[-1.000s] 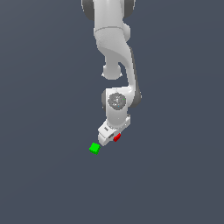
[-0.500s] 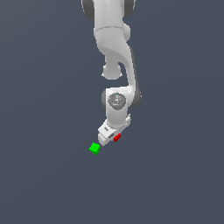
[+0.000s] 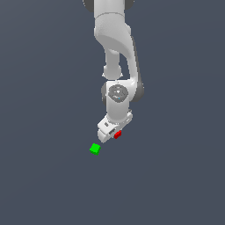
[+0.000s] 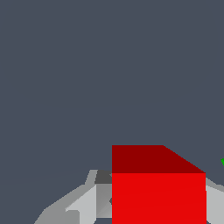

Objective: Stack the red cube on top of the green cube.

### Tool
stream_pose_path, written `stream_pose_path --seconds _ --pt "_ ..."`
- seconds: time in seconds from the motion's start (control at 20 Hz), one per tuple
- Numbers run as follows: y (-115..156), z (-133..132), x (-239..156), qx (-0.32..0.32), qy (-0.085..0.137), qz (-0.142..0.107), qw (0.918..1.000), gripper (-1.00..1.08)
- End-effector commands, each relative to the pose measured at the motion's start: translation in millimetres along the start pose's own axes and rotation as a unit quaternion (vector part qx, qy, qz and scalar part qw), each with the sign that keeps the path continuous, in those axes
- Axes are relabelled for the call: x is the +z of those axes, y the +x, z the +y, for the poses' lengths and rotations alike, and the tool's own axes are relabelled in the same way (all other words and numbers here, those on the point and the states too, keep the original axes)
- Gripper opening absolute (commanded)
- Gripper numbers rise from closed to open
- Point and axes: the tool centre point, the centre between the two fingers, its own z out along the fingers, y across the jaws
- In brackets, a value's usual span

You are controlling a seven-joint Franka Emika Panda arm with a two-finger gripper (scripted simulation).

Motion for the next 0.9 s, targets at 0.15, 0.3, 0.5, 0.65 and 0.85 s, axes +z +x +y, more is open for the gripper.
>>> stream_pose_path --seconds 0.15,0.3,0.5,0.65,0.85 --pt "0 0 -37 0.000 -0.001 0.001 1.0000 -1.00" --pt "1 0 -51 0.000 0.000 0.001 1.0000 -1.00" --pt "1 0 -59 0.000 0.000 0.001 1.0000 -1.00" --pt "1 1 -58 0.000 -0.001 0.001 1.0000 -1.00" --pt "0 8 -54 0.000 -0.001 0.001 1.0000 -1.00"
